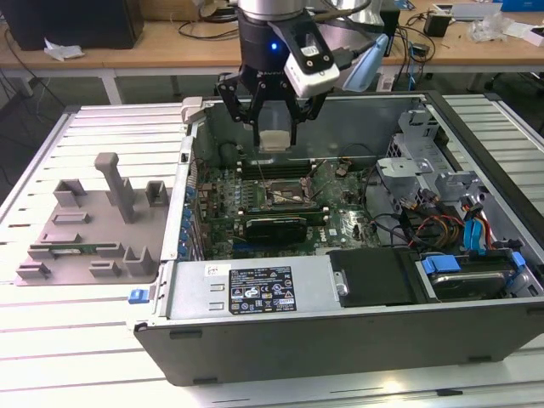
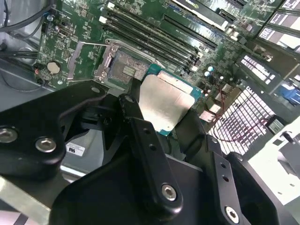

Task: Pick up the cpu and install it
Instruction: 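Pick up the cpu and move it towards the insertion slot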

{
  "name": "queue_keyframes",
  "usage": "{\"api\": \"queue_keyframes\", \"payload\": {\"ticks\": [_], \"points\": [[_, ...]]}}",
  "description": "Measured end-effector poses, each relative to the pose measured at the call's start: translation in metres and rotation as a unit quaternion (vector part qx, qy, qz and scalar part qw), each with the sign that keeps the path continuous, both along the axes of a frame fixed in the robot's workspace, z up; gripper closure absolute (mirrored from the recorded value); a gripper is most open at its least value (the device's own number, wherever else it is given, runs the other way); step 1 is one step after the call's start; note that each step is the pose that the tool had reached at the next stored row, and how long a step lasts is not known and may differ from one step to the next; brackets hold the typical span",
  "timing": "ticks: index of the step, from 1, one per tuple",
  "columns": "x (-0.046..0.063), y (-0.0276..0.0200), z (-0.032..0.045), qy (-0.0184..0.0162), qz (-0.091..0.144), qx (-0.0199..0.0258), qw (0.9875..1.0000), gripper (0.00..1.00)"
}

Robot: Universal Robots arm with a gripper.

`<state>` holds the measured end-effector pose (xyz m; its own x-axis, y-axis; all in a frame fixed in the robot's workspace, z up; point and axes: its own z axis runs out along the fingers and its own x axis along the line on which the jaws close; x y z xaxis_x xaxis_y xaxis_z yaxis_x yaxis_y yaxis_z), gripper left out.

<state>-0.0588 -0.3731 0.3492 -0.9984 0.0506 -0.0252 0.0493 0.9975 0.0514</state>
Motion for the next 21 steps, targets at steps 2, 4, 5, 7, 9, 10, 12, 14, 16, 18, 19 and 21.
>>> {"api": "queue_keyframes", "payload": {"ticks": [2,4,5,7,9,10,12,14,16,18,19,21], "points": [[0.002,0.0001,-0.0062,0.0003,0.000,0.0000,1.0000,0.45],[0.003,0.0003,-0.0103,0.0004,0.000,0.0000,1.0000,0.45],[0.005,0.0004,-0.0130,0.0009,0.000,0.0000,1.0000,0.45],[0.008,0.0005,-0.0164,0.0016,0.000,0.0001,1.0000,0.45],[0.011,0.0012,-0.0204,0.0023,0.000,0.0000,1.0000,0.45],[0.013,0.0018,-0.0239,0.0028,0.000,-0.0001,1.0000,0.45],[0.017,0.0033,-0.0316,0.0040,0.000,0.0000,1.0000,0.45],[0.021,0.0038,-0.0373,0.0052,0.000,-0.0001,1.0000,0.45],[0.023,0.0043,-0.0423,0.0060,0.000,0.0000,1.0000,0.45],[0.026,0.0049,-0.0460,0.0068,0.000,0.0000,1.0000,0.45],[0.027,0.0058,-0.0490,0.0074,0.000,-0.0001,1.0000,0.45],[0.029,0.0085,-0.0538,0.0078,0.000,0.0000,1.0000,0.45]]}}
